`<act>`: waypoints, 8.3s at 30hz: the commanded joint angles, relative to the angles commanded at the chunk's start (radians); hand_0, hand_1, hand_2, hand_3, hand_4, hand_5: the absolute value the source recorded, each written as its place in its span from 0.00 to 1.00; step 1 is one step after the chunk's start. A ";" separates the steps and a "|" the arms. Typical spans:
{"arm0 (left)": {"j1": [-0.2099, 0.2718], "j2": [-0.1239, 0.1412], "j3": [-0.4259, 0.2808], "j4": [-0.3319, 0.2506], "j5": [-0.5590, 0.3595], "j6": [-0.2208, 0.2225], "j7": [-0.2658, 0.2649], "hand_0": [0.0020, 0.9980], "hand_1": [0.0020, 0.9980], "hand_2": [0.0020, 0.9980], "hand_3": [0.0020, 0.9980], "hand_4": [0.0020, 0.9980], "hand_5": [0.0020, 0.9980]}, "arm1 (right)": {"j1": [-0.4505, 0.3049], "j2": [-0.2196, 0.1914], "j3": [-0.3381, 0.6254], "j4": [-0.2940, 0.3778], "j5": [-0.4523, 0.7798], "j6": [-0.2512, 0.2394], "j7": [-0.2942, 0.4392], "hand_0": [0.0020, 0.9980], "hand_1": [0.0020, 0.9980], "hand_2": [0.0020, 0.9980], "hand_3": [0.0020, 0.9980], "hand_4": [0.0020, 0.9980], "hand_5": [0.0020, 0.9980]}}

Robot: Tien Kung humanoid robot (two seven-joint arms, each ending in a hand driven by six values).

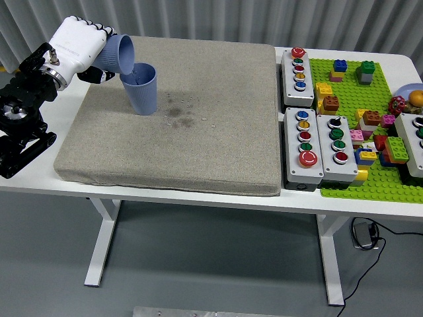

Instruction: Pick cup pour cup place

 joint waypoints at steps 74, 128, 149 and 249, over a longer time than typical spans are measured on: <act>0.539 -0.325 -0.627 -0.317 -0.890 0.288 -0.378 0.48 0.50 0.54 0.57 0.76 0.27 | -0.040 0.022 0.024 0.002 -0.041 0.009 -0.010 0.67 0.55 0.50 0.54 0.03 0.38; 0.648 -0.436 -0.470 -0.084 -1.123 0.288 -0.674 0.51 0.55 0.57 0.56 0.76 0.30 | -0.037 0.026 0.018 0.001 -0.040 -0.001 -0.006 0.67 0.55 0.50 0.54 0.03 0.39; 0.653 -0.435 -0.491 -0.088 -1.039 0.288 -0.640 0.63 0.70 0.78 0.72 0.86 0.40 | -0.042 0.026 0.024 0.001 -0.051 0.005 -0.007 0.67 0.55 0.50 0.54 0.03 0.39; 0.795 -0.331 -0.737 -0.504 -0.799 0.288 -0.553 0.88 0.92 1.00 1.00 1.00 0.57 | -0.043 0.022 0.029 0.000 -0.062 0.000 -0.015 0.67 0.55 0.50 0.54 0.03 0.38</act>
